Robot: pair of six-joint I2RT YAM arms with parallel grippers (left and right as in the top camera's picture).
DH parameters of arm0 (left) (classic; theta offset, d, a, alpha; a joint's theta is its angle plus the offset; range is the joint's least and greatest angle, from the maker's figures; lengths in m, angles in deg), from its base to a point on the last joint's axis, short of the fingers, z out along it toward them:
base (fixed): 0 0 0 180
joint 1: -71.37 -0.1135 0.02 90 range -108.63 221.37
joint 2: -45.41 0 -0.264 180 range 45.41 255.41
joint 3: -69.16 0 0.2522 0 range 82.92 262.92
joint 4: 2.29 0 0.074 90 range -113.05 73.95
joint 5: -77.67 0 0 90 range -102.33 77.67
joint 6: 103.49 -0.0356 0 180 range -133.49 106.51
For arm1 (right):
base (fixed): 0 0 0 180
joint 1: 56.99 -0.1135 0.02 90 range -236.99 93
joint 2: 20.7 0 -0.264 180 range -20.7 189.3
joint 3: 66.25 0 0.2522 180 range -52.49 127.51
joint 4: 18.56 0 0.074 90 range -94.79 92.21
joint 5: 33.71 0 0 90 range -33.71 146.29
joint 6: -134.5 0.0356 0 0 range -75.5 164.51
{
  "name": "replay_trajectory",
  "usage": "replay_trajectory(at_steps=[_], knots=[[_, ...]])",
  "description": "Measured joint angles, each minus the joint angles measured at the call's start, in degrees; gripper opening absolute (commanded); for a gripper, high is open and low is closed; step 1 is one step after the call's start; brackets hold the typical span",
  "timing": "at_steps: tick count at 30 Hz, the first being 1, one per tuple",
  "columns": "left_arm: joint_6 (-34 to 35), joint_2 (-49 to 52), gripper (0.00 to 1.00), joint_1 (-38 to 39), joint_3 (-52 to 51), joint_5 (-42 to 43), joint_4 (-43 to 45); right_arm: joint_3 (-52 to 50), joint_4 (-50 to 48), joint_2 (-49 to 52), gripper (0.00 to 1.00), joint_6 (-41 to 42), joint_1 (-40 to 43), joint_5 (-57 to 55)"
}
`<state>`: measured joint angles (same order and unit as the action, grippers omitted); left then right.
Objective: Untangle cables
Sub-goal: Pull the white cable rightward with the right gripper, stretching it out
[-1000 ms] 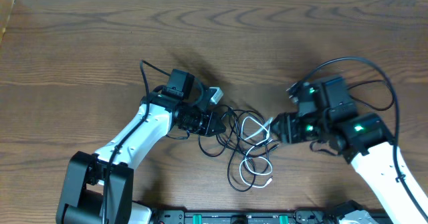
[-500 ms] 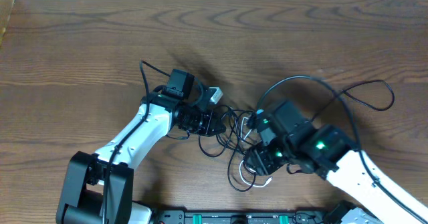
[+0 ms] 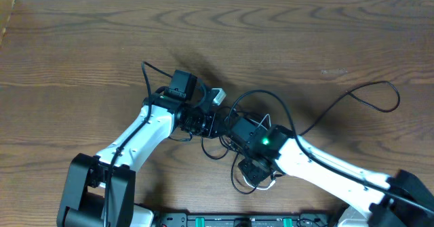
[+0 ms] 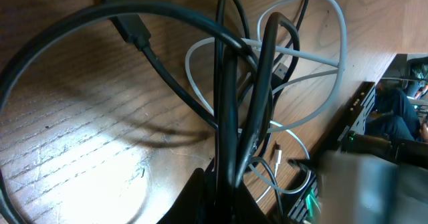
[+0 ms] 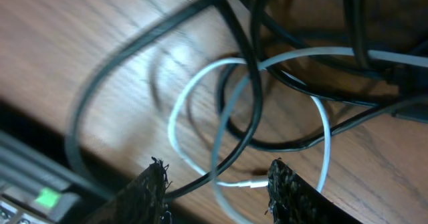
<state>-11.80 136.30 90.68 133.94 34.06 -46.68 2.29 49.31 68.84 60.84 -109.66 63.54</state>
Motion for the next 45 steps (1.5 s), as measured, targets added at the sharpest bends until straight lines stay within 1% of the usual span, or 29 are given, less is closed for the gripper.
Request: replay_trajectory(at_steps=[2, 3, 8, 13, 16, 17, 24, 30, 33, 37, 41, 45], knots=[[0.0, 0.0, 0.08, 0.0, 0.0, 0.0, 0.0, -0.07, -0.35, 2.14, 0.31, -0.09, -0.02, -0.76], [0.0, 0.0, 0.08, 0.0, 0.0, 0.0, 0.0, -0.09, -0.63, 3.19, 0.01, 0.0, -0.02, -0.94], [0.0, 0.0, 0.08, 0.0, 0.0, 0.0, 0.0, -0.15, -1.18, 5.03, 0.01, 0.81, -0.02, -1.7], [0.0, 0.0, 0.08, 0.0, 0.0, -0.02, 0.02, 2.75, 4.74, 2.69, 0.01, 0.81, 1.55, -1.75], [0.0, 0.0, 0.08, 0.0, 0.0, 0.0, 0.02, 6.97, 5.51, -2.69, 0.01, 0.81, 3.87, -1.86], [0.02, 0.0, 0.07, 0.0, 0.0, 0.0, 0.02, 9.27, 5.4, -6.32, 0.01, 0.81, 5.09, -1.9], [0.22, 0.0, 0.08, 0.0, 0.0, 0.0, 0.02, 16.22, 2.86, -22.71, 0.01, 0.81, 9.92, -2.14], [0.24, 0.0, 0.08, 0.0, 0.0, -0.04, 0.0, 19.12, -7.04, -35.34, 0.01, 0.74, 12.96, -2.86], [1.07, 0.0, 0.08, 0.0, 0.0, -1.01, 0.0, 19.5, -13.22, -42.38, 0.01, 0.57, 14.1, -6.95], [2.82, 0.0, 0.08, 0.0, 0.0, -3.34, 0.0, 19.71, -16.72, -48.98, 0.01, 0.42, 14.62, -15.58], [3.52, 0.0, 0.08, 0.0, 0.0, -4.55, 0.0, 20.24, -16.55, -53.02, 0.01, -0.83, 14.62, -25.7], [4.76, 0.0, 0.08, 0.02, 0.0, -6.23, -0.02, 20.26, -12.68, -53.55, 0.01, -1.73, 14.62, -35.98]])
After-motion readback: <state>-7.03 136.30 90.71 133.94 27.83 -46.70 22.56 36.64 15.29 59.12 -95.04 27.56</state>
